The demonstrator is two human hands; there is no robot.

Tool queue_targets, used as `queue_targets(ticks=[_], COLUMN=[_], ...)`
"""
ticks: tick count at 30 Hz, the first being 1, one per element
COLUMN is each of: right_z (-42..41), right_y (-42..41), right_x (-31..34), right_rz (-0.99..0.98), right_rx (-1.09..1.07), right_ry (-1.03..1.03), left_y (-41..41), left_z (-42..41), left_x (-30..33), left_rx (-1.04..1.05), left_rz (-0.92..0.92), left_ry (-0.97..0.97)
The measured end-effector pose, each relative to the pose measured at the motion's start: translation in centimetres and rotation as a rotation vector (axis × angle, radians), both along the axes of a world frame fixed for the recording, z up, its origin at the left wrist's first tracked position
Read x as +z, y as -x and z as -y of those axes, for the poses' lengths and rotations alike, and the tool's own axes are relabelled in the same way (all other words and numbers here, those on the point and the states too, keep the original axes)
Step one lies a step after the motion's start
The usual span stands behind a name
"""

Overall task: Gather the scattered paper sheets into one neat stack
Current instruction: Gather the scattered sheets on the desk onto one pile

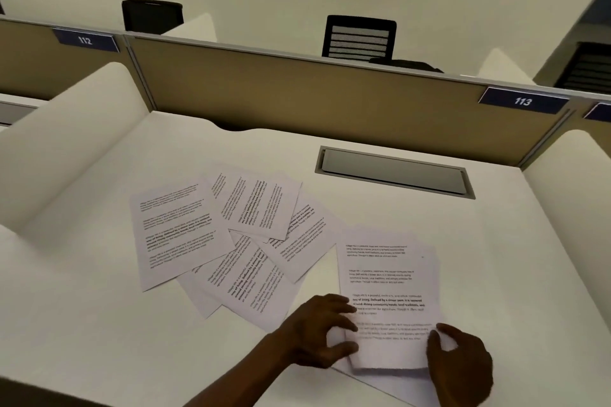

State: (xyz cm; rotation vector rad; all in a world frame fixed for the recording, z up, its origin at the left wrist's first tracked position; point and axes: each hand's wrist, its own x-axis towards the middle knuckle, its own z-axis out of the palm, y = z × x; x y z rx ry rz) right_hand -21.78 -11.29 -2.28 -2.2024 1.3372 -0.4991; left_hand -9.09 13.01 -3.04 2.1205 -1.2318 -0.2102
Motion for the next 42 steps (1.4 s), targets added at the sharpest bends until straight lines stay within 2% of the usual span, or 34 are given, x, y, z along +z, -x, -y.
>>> queue_targets(ticks=[4,6,8,11,13,15,18,24,30,33,37,39,42], right_z=[-1.0,-1.3,-1.4,-2.5,-3.7,-4.5,-5.3,-6.3,-6.9,-7.1,-7.5,-8.1,-8.7], right_y=[0.6,0.1,-0.8,-2.3,-2.7,-2.7,-2.6,-2.4,-2.1,-2.4,-3.9,-4.7,-5.6], right_x=[-0.7,-0.7,-0.6,-0.6,-1.2,-2.1,-2.8,-2.2,-2.1,-1.8,-1.1,-0.7,-0.1], right_rz=[0.029,0.064,0.088,0.080,-0.021,-0.147,-0.239,-0.307,-0.396,-0.280,-0.033,0.044,0.135], right_rx=[-0.001,0.032,0.120,0.419,0.681,0.820,0.797,0.649,0.664,0.683,0.672,0.667,0.656], right_ry=[0.237,0.279,0.274,0.247,0.241,0.225,0.181,0.216,0.137,0.144,0.158,0.121,-0.007], left_y=[-2.4,-4.3,-6.0,-8.0,-8.8,-9.2,-9.3,-9.4,-9.7,-9.4,-9.4,-9.8,-10.0], left_z=[-0.4,-0.3,-0.2,0.1,0.4,0.6,0.7,0.8,1.2,1.4,1.9,1.5,0.5], left_x=[-0.2,-0.2,-0.6,-1.2,-1.2,-1.2,-1.1,-0.4,0.2,0.2,1.6,1.8,2.6], left_rx=[0.357,0.502,0.559,0.549,0.532,0.512,0.492,0.456,0.336,0.228,0.199,0.225,0.255], left_rz=[0.103,0.093,0.013,-0.033,-0.012,0.038,0.101,0.205,0.356,0.415,0.349,0.260,0.307], left_ry=[0.085,-0.026,-0.199,-0.368,-0.435,-0.479,-0.506,-0.547,-0.720,-0.743,-0.709,-0.683,-0.629])
